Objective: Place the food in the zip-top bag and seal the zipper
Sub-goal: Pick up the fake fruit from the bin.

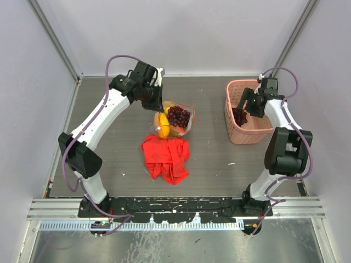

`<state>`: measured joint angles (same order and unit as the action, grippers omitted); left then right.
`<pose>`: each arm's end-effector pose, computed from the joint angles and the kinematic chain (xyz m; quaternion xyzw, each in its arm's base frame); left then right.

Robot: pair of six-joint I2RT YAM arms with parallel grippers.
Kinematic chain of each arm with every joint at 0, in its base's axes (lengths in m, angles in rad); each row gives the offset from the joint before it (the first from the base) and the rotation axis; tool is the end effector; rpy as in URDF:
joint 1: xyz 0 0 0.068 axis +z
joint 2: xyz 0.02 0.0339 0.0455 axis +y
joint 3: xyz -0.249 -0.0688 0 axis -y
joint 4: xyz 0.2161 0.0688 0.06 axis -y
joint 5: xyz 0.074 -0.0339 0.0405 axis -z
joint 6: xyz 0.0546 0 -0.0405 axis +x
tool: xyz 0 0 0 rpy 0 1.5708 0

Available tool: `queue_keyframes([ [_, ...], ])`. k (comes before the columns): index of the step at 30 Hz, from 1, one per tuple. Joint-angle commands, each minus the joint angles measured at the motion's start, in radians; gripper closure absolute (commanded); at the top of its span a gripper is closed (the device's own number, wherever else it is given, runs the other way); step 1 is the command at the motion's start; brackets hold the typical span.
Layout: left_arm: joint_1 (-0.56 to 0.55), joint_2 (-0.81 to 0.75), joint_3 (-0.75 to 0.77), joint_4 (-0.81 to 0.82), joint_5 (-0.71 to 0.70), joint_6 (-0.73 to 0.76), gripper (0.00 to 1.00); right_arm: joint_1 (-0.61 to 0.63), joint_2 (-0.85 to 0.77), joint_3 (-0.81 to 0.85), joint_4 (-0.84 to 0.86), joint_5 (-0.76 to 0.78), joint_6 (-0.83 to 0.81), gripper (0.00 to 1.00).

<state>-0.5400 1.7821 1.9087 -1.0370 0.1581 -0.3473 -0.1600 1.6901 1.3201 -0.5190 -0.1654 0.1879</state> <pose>0.3022 -0.1912 0.3427 0.1162 0.9362 -0.2062 0.2599 0.3503 -0.0474 0.2393 0.1354 0.9298 0.0825 0.3321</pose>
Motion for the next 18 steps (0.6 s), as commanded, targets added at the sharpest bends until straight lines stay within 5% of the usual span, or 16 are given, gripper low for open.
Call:
queue_keyframes([
  [1, 0.005, -0.006, 0.016, 0.025, 0.016, 0.014, 1.00, -0.003, 0.049, -0.007, 0.104, -0.037, 0.023, 0.23],
  [12, 0.005, 0.008, 0.021, 0.017, 0.009, 0.017, 1.00, -0.003, 0.210, -0.008, 0.190, -0.067, 0.037, 0.26],
  [18, 0.005, 0.008, 0.022, 0.018, 0.009, 0.018, 1.00, -0.003, 0.228, -0.016, 0.189, -0.069, 0.017, 0.46],
])
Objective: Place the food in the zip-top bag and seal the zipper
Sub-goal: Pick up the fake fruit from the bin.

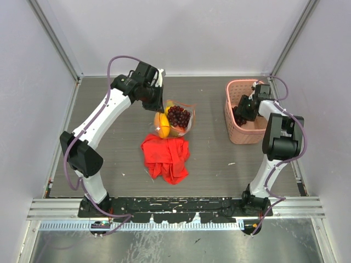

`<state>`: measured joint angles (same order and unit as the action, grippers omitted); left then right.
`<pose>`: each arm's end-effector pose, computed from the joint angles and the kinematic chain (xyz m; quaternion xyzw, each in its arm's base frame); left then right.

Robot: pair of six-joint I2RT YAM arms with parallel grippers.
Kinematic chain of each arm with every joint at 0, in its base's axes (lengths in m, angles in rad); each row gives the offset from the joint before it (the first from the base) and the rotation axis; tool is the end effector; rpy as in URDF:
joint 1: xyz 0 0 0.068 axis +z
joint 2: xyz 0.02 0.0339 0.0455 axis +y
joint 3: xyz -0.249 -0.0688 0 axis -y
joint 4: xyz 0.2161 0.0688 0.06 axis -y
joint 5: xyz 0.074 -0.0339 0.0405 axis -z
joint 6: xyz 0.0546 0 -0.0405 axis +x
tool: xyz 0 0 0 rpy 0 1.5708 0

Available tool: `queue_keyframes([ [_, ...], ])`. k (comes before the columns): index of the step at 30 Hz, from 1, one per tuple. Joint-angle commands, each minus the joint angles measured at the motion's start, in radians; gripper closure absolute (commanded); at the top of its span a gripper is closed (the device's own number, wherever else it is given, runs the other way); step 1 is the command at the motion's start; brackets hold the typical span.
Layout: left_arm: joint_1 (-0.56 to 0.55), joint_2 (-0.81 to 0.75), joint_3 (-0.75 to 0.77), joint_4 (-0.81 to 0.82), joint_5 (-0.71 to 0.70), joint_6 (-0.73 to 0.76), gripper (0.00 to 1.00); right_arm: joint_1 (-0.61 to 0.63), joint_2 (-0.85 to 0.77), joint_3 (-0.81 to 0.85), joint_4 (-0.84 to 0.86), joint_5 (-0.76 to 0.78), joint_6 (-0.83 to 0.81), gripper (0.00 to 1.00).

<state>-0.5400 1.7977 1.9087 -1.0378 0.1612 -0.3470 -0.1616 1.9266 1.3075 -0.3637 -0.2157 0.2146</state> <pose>0.3051 -0.1931 0.3374 0.1165 0.9387 -0.2043 0.2521 0.3850 -0.0509 0.1644 0.1473 0.9406 0.1106 0.2853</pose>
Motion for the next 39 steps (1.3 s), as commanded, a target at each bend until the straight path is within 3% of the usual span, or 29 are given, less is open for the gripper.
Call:
queue_keyframes([
  [1, 0.005, -0.009, 0.020, 0.018, 0.007, 0.017, 1.00, -0.001, -0.015, -0.007, 0.028, -0.021, -0.011, 0.52],
  [4, 0.005, -0.008, 0.020, 0.019, 0.010, 0.015, 1.00, -0.001, -0.045, -0.008, 0.002, -0.010, -0.021, 0.71],
  [7, 0.005, -0.007, 0.019, 0.021, 0.011, 0.014, 1.00, -0.001, -0.089, -0.007, -0.033, 0.025, -0.035, 0.83],
  [14, 0.005, -0.007, 0.020, 0.023, 0.011, 0.010, 1.00, -0.001, -0.212, 0.023, -0.111, 0.091, -0.052, 0.98],
  [30, 0.005, -0.014, 0.018, 0.025, 0.007, 0.012, 1.00, 0.011, -0.488, 0.135, -0.265, 0.133, -0.016, 0.99],
  [39, 0.005, -0.019, 0.018, 0.027, 0.011, 0.009, 1.00, 0.167, -0.600, 0.222, -0.283, 0.078, -0.047, 0.99],
])
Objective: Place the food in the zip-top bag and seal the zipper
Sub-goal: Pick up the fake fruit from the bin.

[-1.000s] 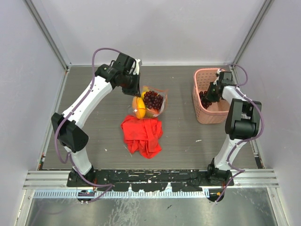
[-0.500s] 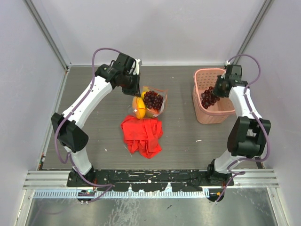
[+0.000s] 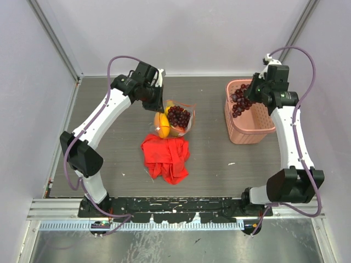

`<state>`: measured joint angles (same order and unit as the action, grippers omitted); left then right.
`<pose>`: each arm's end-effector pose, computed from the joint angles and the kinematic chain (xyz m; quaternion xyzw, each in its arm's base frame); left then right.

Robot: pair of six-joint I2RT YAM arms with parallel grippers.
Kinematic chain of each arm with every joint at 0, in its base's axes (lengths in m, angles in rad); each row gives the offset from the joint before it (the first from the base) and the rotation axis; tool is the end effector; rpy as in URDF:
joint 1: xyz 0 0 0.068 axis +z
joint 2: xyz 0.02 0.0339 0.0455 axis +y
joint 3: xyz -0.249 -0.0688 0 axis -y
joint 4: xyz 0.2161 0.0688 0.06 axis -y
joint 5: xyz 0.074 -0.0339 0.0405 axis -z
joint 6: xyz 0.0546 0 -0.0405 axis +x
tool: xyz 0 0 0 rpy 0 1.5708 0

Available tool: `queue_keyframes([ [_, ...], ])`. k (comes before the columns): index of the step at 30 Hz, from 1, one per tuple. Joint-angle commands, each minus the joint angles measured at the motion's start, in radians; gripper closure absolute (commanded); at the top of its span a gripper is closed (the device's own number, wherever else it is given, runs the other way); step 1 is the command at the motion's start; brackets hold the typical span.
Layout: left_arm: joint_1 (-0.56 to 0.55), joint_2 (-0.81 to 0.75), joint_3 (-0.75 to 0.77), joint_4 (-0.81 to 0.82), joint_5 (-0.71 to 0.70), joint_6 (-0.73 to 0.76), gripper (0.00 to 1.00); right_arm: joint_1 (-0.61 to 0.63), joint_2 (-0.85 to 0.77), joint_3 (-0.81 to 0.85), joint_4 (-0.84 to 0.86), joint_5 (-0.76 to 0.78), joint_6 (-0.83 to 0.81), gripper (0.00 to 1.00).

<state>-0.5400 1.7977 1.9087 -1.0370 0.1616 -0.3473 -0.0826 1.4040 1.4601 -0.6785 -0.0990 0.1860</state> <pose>0.3051 -0.1931 0.3375 0.1164 0.9385 -0.2047 0.2524 0.2948 -0.0190 0.3563 0.0966 0.8836 0.0675 0.4532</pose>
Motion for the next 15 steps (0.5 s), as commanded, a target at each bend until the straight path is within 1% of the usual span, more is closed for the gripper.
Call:
queue_keyframes([
  [1, 0.005, -0.019, 0.018, 0.027, 0.012, 0.009, 1.00, 0.117, -0.086, 0.073, 0.040, -0.043, -0.027, 0.99],
  [9, 0.005, -0.026, 0.010, 0.034, 0.026, 0.004, 1.00, 0.326, -0.130, 0.043, 0.167, -0.076, -0.051, 0.99],
  [15, 0.005, -0.022, 0.010, 0.035, 0.041, 0.000, 1.00, 0.479, -0.145, -0.002, 0.286, -0.021, -0.046, 0.99],
])
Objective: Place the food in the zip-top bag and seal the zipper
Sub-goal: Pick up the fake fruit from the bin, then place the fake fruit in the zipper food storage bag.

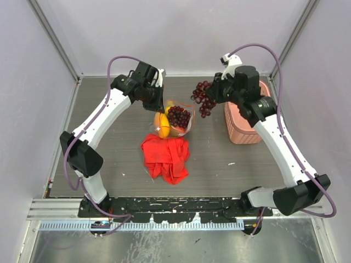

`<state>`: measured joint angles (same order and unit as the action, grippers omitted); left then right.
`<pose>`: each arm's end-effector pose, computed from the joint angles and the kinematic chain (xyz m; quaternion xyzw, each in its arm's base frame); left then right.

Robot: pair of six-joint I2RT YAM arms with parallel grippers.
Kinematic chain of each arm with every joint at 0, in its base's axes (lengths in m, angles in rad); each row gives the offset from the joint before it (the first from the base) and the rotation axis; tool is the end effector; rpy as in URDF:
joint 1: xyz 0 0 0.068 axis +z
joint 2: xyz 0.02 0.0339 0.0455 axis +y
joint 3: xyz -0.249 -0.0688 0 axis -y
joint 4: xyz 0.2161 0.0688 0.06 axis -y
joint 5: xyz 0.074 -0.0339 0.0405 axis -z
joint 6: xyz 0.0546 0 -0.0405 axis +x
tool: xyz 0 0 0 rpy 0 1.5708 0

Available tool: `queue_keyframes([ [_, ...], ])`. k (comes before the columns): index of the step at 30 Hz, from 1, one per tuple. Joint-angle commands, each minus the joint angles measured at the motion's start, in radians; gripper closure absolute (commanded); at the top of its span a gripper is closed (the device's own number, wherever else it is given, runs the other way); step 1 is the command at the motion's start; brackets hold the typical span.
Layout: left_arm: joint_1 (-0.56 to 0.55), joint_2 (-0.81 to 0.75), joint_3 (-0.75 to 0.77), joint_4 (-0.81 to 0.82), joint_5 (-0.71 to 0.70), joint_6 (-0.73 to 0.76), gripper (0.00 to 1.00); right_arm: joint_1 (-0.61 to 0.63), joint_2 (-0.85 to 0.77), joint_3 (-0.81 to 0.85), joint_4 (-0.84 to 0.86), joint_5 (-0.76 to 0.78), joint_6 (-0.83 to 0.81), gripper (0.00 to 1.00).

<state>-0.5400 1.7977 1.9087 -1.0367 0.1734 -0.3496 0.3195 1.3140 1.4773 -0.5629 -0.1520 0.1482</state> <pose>0.3048 -0.1937 0.3376 0.1171 0.9380 -0.2100 0.2497 0.2614 0.0952 0.3989 -0.1129 0.8243 0.1893 0.5214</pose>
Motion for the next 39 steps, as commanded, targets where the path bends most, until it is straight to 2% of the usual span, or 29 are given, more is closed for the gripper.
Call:
queue_keyframes([
  [1, 0.005, -0.021, 0.009, 0.038, 0.034, 0.002, 1.00, 0.100, -0.059, -0.033, 0.197, 0.043, -0.009, 0.99],
  [7, 0.005, -0.019, 0.008, 0.038, 0.049, -0.001, 1.00, 0.220, -0.085, -0.159, 0.410, 0.097, -0.011, 0.99],
  [11, 0.005, -0.020, 0.010, 0.039, 0.054, -0.004, 1.00, 0.267, -0.087, -0.260, 0.570, 0.132, -0.007, 0.99],
  [14, 0.004, -0.018, 0.011, 0.041, 0.061, -0.005, 1.00, 0.288, -0.077, -0.320, 0.625, 0.146, -0.004, 0.99],
  [21, 0.005, -0.017, 0.010, 0.041, 0.067, -0.006, 1.00, 0.309, -0.068, -0.397, 0.621, 0.116, -0.007, 0.99],
  [27, 0.005, -0.017, 0.010, 0.041, 0.067, -0.008, 1.00, 0.315, -0.051, -0.434, 0.605, 0.023, -0.006, 0.99],
  [34, 0.004, -0.017, 0.010, 0.040, 0.072, -0.009, 1.00, 0.320, 0.021, -0.399, 0.583, -0.072, -0.005, 0.99],
  [39, 0.005, -0.020, 0.010, 0.040, 0.074, -0.008, 1.00, 0.319, 0.089, -0.368, 0.576, -0.081, -0.015, 0.97],
])
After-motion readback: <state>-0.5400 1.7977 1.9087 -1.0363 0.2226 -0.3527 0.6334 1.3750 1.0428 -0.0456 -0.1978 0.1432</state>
